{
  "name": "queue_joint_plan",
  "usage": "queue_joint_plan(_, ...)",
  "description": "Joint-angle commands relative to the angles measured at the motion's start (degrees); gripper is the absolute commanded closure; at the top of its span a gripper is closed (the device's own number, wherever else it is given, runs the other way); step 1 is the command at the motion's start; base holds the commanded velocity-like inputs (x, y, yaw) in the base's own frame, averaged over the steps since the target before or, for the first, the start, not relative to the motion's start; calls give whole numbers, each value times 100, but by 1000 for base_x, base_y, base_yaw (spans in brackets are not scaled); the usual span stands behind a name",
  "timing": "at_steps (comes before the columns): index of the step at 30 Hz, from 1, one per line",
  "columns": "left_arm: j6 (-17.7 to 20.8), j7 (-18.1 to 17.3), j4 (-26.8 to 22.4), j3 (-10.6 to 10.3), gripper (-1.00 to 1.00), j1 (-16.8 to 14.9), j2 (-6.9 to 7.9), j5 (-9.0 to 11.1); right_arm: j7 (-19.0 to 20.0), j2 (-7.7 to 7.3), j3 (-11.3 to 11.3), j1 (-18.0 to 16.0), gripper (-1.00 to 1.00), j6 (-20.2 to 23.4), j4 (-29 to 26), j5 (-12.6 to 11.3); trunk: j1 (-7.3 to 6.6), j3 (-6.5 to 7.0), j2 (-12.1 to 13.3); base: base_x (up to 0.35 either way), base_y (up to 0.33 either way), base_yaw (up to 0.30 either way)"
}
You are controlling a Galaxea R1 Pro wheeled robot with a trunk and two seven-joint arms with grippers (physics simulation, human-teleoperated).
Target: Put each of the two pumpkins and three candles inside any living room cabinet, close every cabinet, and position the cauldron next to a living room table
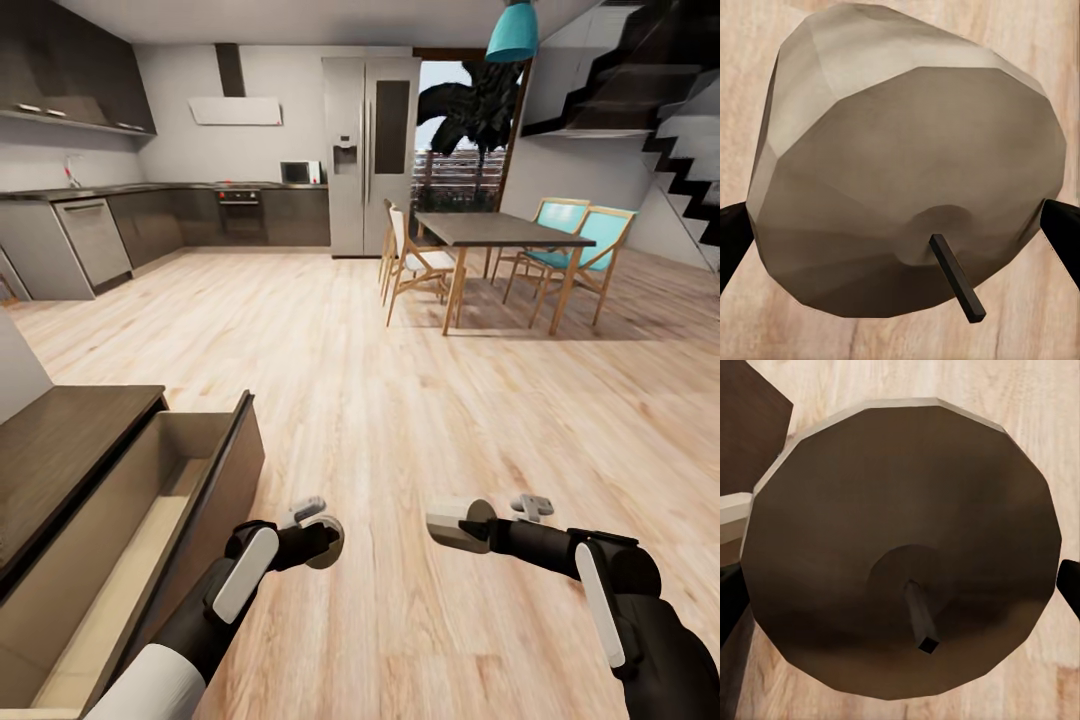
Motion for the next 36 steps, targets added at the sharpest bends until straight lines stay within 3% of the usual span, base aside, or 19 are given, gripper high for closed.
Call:
queue_joint_plan(1,9,55,-9,-7,100,-2,1,59,-10,0,-4,-3,100,40,-1,-39,-3,17,0,0,0,0)
queue_joint_plan(7,9,55,-15,-4,100,0,1,62,-3,0,-3,-3,100,39,5,-44,-19,150,8,0,0,0)
queue_joint_plan(14,9,55,-15,1,100,0,1,64,13,-9,-5,-3,100,71,-59,-68,-172,263,288,0,0,0)
queue_joint_plan(36,9,55,-15,1,100,0,1,63,15,0,12,-3,100,77,-46,-56,-590,405,1050,0,0,0)
